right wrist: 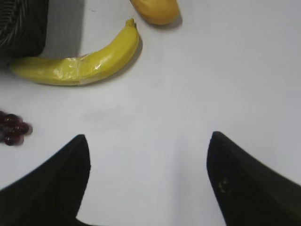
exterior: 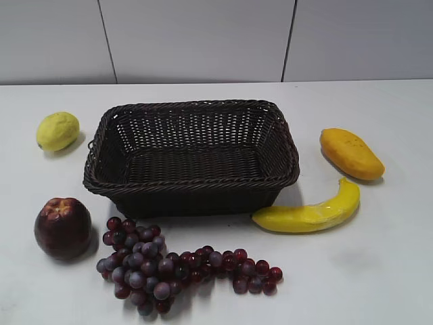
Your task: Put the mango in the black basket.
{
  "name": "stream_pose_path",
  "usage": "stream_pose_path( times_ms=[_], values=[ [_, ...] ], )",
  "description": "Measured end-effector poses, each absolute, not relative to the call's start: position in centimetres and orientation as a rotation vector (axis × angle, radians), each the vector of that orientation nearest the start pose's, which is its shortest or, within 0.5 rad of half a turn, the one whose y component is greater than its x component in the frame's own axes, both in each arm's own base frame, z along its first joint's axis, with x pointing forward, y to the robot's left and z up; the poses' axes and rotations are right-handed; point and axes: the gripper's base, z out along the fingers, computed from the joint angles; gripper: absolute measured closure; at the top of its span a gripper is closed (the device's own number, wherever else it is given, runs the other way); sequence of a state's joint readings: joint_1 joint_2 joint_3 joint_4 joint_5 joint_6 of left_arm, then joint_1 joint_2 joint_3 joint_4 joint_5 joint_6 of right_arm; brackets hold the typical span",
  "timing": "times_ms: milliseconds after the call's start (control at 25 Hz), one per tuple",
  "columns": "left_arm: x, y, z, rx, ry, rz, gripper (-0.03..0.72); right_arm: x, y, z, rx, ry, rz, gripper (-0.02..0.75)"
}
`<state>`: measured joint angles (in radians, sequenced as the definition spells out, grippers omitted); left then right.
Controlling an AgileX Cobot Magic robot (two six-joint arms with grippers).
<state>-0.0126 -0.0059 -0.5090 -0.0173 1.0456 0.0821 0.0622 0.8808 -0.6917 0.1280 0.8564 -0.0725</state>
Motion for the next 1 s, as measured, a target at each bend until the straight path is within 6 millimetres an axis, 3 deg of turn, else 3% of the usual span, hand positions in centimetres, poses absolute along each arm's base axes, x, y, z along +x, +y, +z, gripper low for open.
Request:
stream_pose_path(
  times_ms=[400, 640, 800, 1000],
  values=[
    [-0.6, -0.1, 28.1, 0.096, 2.012, 0.024, 0.448, 27.9, 2.6, 27.4, -0.245, 2.646, 0.108, 0.130],
    [-0.6, -0.1, 28.1, 0.096, 2.012, 0.024, 0.448, 34.9, 3.2, 24.2, -0.340, 2.704, 0.121, 0.139],
    [-0.6, -0.1, 28.1, 0.096, 2.012, 0.024, 0.448, 37.8, 3.5, 20.9, -0.462, 2.755, 0.127, 0.141],
    [-0.6, -0.1, 28.1, 0.096, 2.012, 0.024, 0.448, 39.4, 3.6, 16.6, -0.583, 2.829, 0.131, 0.141]
  ],
)
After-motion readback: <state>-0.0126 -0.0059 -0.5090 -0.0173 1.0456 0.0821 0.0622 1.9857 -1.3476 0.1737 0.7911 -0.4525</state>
